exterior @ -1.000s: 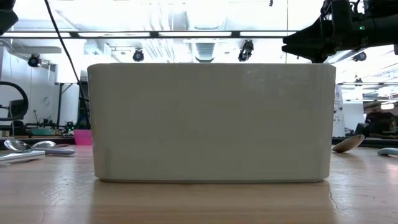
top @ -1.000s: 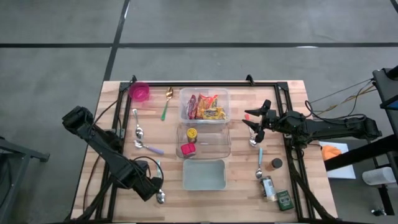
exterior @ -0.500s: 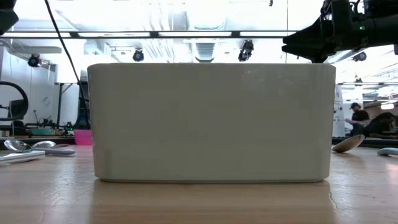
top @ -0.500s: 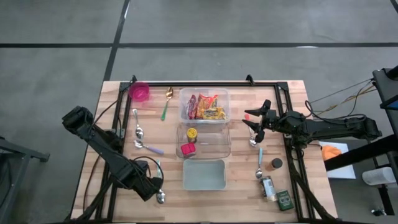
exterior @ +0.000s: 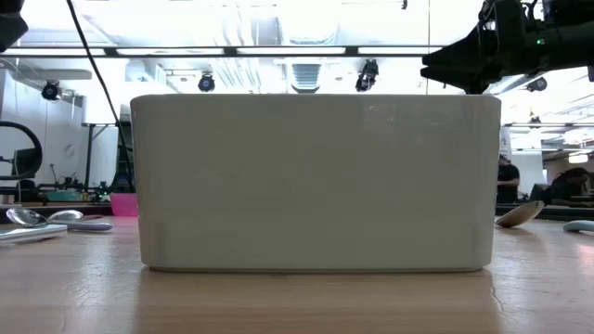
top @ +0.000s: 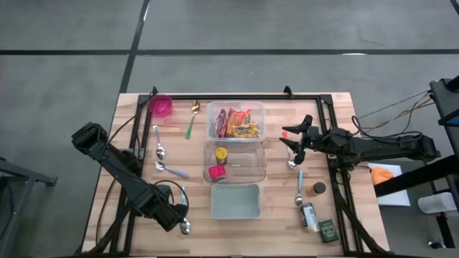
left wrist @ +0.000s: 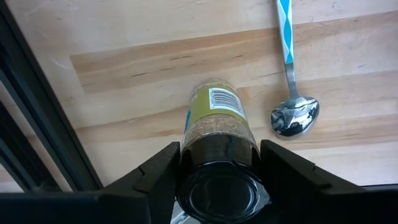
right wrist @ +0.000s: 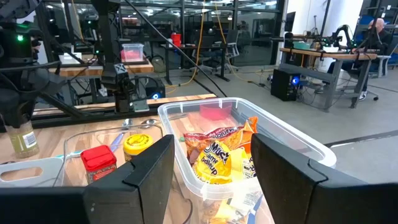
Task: Pick & Place Food Item
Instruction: Put the green spice bottle into the transparent bin
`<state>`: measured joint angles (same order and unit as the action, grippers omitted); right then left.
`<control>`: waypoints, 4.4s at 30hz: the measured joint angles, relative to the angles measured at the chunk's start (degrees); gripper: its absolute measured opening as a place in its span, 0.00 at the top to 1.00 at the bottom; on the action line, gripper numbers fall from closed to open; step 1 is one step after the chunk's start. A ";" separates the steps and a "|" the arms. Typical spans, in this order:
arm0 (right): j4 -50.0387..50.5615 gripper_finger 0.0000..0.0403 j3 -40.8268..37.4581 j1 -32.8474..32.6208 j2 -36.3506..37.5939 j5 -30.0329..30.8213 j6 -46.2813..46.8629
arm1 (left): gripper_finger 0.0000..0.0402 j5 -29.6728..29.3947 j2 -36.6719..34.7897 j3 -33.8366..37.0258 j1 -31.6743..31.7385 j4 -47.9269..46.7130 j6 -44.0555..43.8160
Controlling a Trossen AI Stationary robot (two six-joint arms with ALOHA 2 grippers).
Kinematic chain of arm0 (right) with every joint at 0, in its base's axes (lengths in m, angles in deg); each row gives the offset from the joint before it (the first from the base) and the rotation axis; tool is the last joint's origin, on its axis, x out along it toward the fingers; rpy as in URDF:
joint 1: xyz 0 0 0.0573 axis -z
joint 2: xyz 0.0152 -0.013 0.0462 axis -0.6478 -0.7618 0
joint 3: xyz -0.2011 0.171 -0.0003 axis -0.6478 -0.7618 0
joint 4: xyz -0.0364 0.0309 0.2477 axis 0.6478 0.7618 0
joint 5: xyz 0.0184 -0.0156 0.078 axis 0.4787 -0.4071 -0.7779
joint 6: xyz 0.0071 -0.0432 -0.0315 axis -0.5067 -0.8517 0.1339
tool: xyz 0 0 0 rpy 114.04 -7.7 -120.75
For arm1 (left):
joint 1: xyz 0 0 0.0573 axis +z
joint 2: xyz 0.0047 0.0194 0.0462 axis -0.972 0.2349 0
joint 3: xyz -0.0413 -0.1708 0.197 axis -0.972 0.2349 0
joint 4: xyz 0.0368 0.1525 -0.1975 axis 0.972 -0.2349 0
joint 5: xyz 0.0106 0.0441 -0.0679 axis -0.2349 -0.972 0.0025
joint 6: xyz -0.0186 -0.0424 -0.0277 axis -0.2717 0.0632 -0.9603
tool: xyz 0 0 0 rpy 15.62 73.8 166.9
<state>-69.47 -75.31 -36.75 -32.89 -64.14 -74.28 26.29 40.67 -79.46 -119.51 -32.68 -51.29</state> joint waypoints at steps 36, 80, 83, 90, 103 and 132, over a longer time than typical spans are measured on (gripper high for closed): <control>0.00 0.48 0.00 0.00 0.00 0.00 0.00 | 0.14 2.16 -0.05 0.00 -0.11 1.86 0.21; 0.00 0.48 0.00 0.01 0.00 -0.01 0.00 | 0.52 2.51 -0.13 -0.02 -0.15 0.77 0.47; 0.00 0.48 0.00 0.00 -0.01 0.00 0.00 | 0.50 2.51 -0.13 -0.02 -0.15 0.77 0.56; 0.00 0.48 0.00 -0.01 0.00 0.00 0.00 | 0.52 2.39 -1.96 0.00 0.21 0.09 0.90; 0.00 0.48 0.00 0.01 -0.01 0.01 0.00 | 0.49 -11.85 -13.76 0.00 1.99 -2.31 5.85; 0.00 0.48 0.00 -0.01 -0.02 0.01 0.00 | 0.49 -21.85 -20.38 -4.27 26.33 2.37 63.59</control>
<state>-69.47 -75.31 -36.76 -32.91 -64.13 -74.28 4.44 20.29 -83.73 -93.18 -30.31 12.30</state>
